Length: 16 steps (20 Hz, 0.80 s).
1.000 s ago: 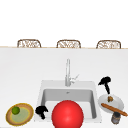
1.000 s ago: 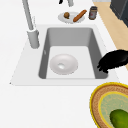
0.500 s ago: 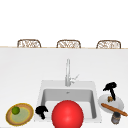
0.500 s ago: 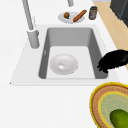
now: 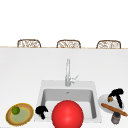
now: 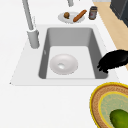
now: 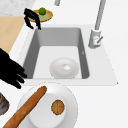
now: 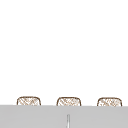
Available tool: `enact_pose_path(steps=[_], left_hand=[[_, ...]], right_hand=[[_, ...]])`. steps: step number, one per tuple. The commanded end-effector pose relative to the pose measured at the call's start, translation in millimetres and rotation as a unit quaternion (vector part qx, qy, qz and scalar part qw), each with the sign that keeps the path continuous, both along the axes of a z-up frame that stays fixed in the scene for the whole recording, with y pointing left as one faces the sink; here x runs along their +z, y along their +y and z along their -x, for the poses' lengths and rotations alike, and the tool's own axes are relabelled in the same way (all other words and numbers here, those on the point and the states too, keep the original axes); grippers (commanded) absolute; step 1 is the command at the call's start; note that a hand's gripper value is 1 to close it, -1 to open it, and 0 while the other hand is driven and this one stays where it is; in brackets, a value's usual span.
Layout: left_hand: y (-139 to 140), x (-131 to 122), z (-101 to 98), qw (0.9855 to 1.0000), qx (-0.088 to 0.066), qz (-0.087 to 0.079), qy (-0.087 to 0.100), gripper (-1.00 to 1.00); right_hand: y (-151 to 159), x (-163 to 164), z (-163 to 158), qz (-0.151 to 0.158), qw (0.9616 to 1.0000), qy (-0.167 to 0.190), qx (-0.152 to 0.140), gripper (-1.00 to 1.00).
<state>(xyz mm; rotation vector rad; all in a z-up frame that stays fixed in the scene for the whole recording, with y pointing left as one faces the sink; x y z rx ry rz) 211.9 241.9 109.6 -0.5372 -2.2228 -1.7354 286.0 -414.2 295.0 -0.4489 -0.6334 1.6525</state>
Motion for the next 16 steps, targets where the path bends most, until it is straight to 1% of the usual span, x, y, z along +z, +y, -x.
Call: enact_pose_path(steps=[1, 2, 7, 11, 13, 16], left_hand=[[0.0, 0.0, 0.0, 1.0, 0.0, 0.0, 0.0, 0.0], [0.0, 0.0, 0.0, 1.0, 0.0, 0.0, 0.0, 0.0], [0.0, 0.0, 0.0, 1.0, 0.0, 0.0, 0.0, 0.0], [0.0, 0.0, 0.0, 1.0, 0.0, 0.0, 0.0, 0.0], [0.0, 0.0, 0.0, 1.0, 0.0, 0.0, 0.0, 0.0], [0.0, 0.0, 0.0, 1.0, 0.0, 0.0, 0.0, 0.0]], right_hand=[[-9.8, 0.0, 30.9, -0.023, 0.9997, -0.001, 0.0, -1.0], [-10.6, -3.4, 39.1, -0.024, 0.9997, -0.01, 0.0, -1.0], [-18.4, -16.7, 79.7, -0.025, 0.9992, -0.029, 0.001, -1.0], [-15.0, -28.5, 101.5, -0.014, 0.9972, -0.074, 0.004, -1.0], [-14.6, -35.5, 109.6, -0.007, 0.9972, -0.074, 0.005, -1.0], [-8.7, -38.5, 111.0, -0.004, 0.9985, -0.055, 0.006, -1.0]])
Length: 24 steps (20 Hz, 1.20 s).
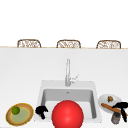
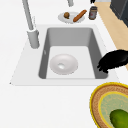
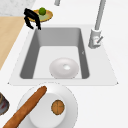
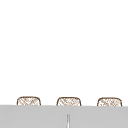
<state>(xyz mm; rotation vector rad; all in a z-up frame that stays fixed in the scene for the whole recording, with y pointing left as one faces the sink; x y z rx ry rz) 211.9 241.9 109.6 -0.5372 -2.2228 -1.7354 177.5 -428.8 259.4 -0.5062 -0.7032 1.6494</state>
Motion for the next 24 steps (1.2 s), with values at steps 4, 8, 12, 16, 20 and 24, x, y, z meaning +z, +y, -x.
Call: enact_pose_path(steps=[4, 8, 12, 16, 20, 24], left_hand=[[0.0, 0.0, 0.0, 1.0, 0.0, 0.0, 0.0, 0.0], [0.0, 0.0, 0.0, 1.0, 0.0, 0.0, 0.0, 0.0], [0.0, 0.0, 0.0, 1.0, 0.0, 0.0, 0.0, 0.0], [0.0, 0.0, 0.0, 1.0, 0.0, 0.0, 0.0, 0.0], [0.0, 0.0, 0.0, 1.0, 0.0, 0.0, 0.0, 0.0], [0.0, 0.0, 0.0, 1.0, 0.0, 0.0, 0.0, 0.0]], right_hand=[[11.2, -15.3, -4.1, 0.024, 0.9996, -0.017, 0.005, -1.0], [11.9, -30.8, -5.4, 0.02, 0.9997, -0.003, 0.012, -1.0], [9.8, -46.0, -17.1, 0.02, 0.9996, 0.001, 0.021, -1.0], [12.2, -51.0, -27.2, 0.02, 0.9998, 0.008, 0.001, -1.0], [0.7, -57.9, -32.3, 0.004, 0.9998, 0.007, 0.016, -1.0], [3.1, -65.7, -31.9, 0.005, 0.9999, 0.014, 0.008, -1.0]])
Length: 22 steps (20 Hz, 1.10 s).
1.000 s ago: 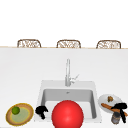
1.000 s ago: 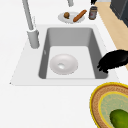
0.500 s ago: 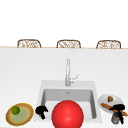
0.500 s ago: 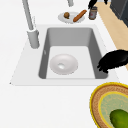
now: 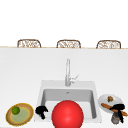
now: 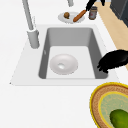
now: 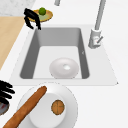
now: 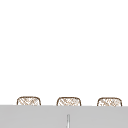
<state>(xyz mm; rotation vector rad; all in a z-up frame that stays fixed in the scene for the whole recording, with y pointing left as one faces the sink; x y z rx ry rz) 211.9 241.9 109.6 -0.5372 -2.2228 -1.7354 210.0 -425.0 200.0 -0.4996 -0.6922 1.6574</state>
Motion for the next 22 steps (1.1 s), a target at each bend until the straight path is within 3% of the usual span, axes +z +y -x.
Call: enact_pose_path(steps=[1, 5, 8, 15, 22], left_hand=[[0.0, 0.0, 0.0, 1.0, 0.0, 0.0, 0.0, 0.0], [0.0, 0.0, 0.0, 1.0, 0.0, 0.0, 0.0, 0.0], [0.0, 0.0, 0.0, 1.0, 0.0, 0.0, 0.0, 0.0], [0.0, 0.0, 0.0, 1.0, 0.0, 0.0, 0.0, 0.0], [0.0, 0.0, 0.0, 1.0, 0.0, 0.0, 0.0, 0.0]], right_hand=[[-4.9, -8.9, 2.6, 0.0, 0.9999, 0.008, 0.008, -1.0], [-1.9, -18.1, -2.4, 0.012, 0.9999, 0.011, 0.001, -1.0], [-9.8, -22.4, -20.4, 0.002, 0.9988, 0.047, 0.014, -1.0], [-23.8, -36.3, -24.8, -0.019, 0.9987, 0.042, 0.023, -1.0], [-26.8, -41.9, -9.2, -0.011, 0.9995, 0.025, 0.014, -1.0]])
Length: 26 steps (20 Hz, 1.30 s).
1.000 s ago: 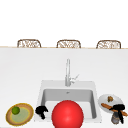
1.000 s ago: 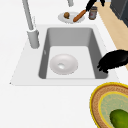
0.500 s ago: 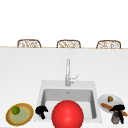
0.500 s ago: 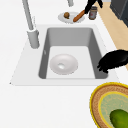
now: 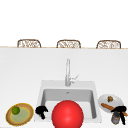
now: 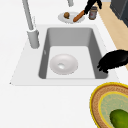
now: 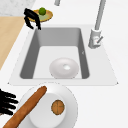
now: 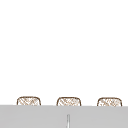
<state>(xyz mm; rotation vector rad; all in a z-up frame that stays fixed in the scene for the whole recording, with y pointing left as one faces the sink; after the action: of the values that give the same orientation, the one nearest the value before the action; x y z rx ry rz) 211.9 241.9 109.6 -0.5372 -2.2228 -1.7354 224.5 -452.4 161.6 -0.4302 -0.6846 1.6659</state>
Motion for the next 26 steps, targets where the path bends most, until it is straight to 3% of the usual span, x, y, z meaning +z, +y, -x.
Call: enact_pose_path(steps=[1, 8, 18, 19, 21, 26], left_hand=[[0.0, 0.0, 0.0, 1.0, 0.0, 0.0, 0.0, 0.0], [0.0, 0.0, 0.0, 1.0, 0.0, 0.0, 0.0, 0.0], [0.0, 0.0, 0.0, 1.0, 0.0, 0.0, 0.0, 0.0], [0.0, 0.0, 0.0, 1.0, 0.0, 0.0, 0.0, 0.0], [0.0, 0.0, 0.0, 1.0, 0.0, 0.0, 0.0, 0.0], [0.0, 0.0, 0.0, 1.0, 0.0, 0.0, 0.0, 0.0]], right_hand=[[0.0, -7.3, -0.1, 0.007, 0.9999, 0.0, 0.009, -1.0], [4.7, -12.1, -11.1, 0.008, 1.0, 0.005, 0.001, -1.0], [22.9, -18.3, -17.1, 0.055, 0.9981, 0.019, -0.018, -1.0], [25.4, -17.9, -16.9, 0.061, 0.9977, 0.02, -0.021, 1.0], [32.2, -17.3, -17.8, 0.081, 0.9965, 0.018, -0.011, 1.0], [35.5, -17.9, -20.9, 0.086, 0.9958, 0.017, -0.026, 1.0]])
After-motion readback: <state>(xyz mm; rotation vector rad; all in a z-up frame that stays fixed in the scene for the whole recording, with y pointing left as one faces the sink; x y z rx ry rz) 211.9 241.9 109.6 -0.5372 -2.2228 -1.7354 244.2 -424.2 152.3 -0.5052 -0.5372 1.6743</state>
